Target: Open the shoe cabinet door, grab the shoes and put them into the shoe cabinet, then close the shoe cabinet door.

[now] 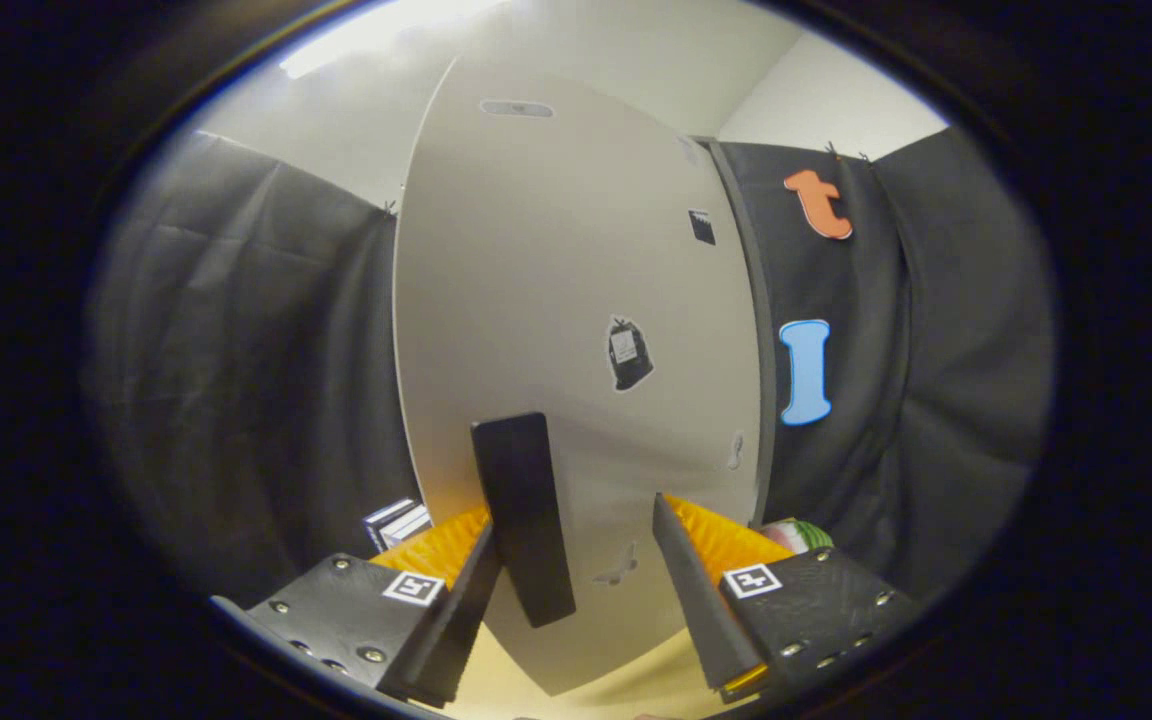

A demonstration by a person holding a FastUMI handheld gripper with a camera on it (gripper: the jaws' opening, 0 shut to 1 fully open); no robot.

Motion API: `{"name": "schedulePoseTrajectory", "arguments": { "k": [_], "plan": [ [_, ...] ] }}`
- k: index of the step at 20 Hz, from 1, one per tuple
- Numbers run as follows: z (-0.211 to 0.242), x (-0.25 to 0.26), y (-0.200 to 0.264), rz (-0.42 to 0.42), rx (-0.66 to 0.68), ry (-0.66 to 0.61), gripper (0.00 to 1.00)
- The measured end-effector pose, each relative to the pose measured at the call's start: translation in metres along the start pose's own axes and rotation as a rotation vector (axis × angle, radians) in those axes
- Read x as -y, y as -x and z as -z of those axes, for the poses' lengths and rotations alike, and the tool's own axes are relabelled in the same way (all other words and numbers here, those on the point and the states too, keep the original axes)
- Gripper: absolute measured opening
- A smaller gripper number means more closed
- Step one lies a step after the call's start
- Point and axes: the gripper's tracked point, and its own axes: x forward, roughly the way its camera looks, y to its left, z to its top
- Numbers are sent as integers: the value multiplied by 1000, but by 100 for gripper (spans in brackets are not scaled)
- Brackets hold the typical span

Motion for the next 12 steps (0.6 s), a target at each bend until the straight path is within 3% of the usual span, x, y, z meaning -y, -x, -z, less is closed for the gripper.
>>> {"name": "schedulePoseTrajectory", "arguments": {
  "k": [5,7,12],
  "plan": [
    [1,-13,-15,-6,-21,-9,86],
    [4,-21,-36,-17,-22,-21,99],
    [5,-37,-62,-14,-2,7,99]
  ]
}}
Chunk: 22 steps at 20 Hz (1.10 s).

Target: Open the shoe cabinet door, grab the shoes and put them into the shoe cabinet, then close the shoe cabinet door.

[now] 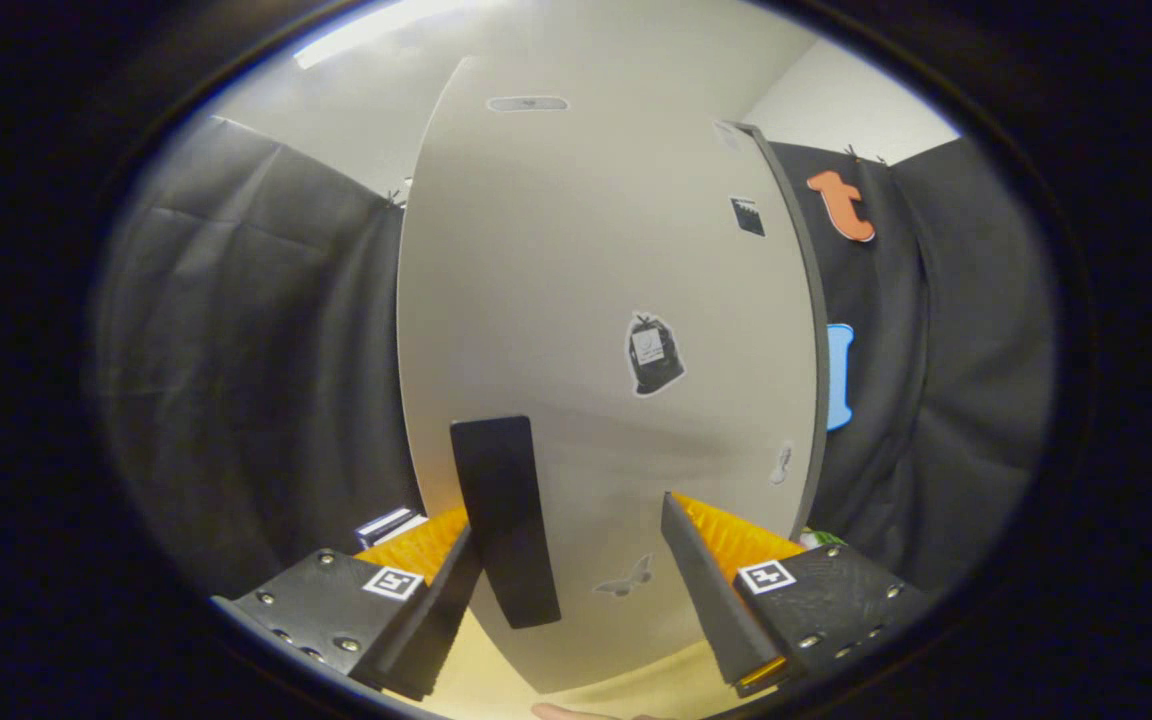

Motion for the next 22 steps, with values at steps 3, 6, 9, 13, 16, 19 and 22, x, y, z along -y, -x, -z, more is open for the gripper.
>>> {"name": "schedulePoseTrajectory", "arguments": {
  "k": [3,6,9,13,16,19,22],
  "plan": [
    [1,-10,-21,-4,8,2,99],
    [0,-17,-37,3,15,4,99],
    [1,-21,-51,13,22,11,99],
    [1,-28,-69,25,25,15,99],
    [2,-31,-80,37,25,14,99],
    [2,-33,-89,49,25,15,99],
    [4,-38,-96,58,27,10,99]
  ]
}}
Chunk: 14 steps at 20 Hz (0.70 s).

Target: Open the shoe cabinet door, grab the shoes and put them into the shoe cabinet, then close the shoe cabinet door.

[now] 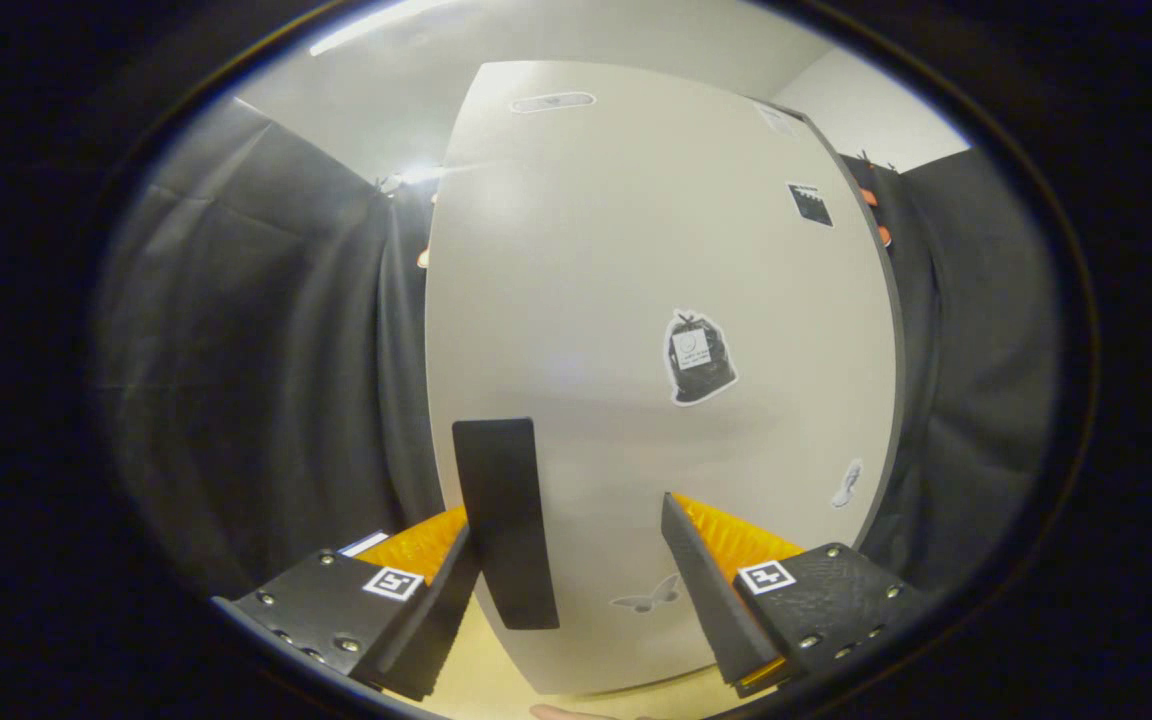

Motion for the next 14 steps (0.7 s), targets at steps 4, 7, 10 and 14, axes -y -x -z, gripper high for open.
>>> {"name": "schedulePoseTrajectory", "arguments": {
  "k": [4,7,10,14],
  "plan": [
    [2,-4,-11,8,5,-4,99],
    [5,-8,-21,10,5,-7,99],
    [5,-11,-31,16,5,0,99],
    [6,-13,-41,20,8,0,99]
  ]
}}
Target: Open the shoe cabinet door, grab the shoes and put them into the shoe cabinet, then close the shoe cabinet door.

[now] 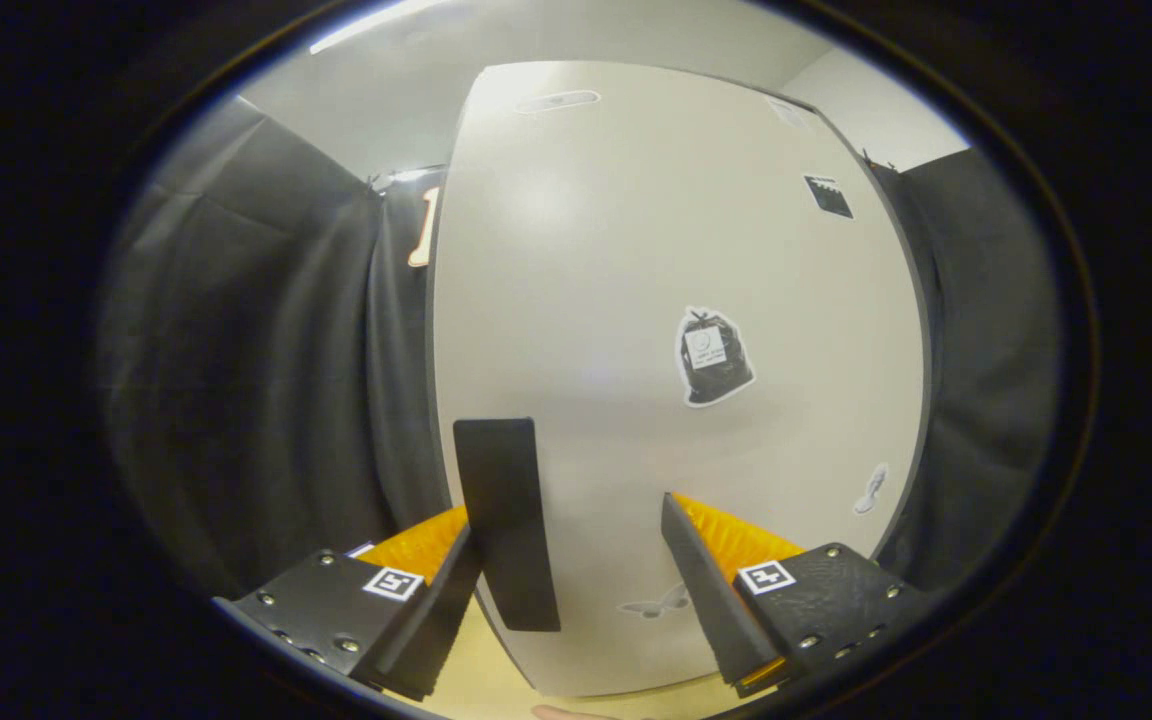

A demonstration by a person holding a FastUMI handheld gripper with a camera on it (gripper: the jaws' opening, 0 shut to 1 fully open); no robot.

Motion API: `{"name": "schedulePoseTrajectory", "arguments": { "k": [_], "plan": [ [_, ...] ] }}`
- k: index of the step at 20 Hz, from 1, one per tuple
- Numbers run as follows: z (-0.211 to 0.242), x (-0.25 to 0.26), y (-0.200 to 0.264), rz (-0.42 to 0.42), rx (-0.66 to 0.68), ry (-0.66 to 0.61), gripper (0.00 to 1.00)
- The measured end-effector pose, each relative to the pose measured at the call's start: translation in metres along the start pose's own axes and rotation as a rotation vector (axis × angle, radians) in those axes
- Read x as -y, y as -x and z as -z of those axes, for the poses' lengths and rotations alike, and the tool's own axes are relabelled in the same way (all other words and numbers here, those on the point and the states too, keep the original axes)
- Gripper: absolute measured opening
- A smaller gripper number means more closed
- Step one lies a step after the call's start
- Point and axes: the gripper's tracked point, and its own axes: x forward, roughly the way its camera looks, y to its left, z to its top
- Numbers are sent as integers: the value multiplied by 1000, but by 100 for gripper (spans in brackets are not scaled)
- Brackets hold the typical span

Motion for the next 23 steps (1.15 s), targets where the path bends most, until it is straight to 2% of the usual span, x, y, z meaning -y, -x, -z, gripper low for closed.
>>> {"name": "schedulePoseTrajectory", "arguments": {
  "k": [14,23],
  "plan": [
    [0,-1,-14,37,7,-1,99],
    [-3,-2,9,-4,-3,-31,99]
  ]
}}
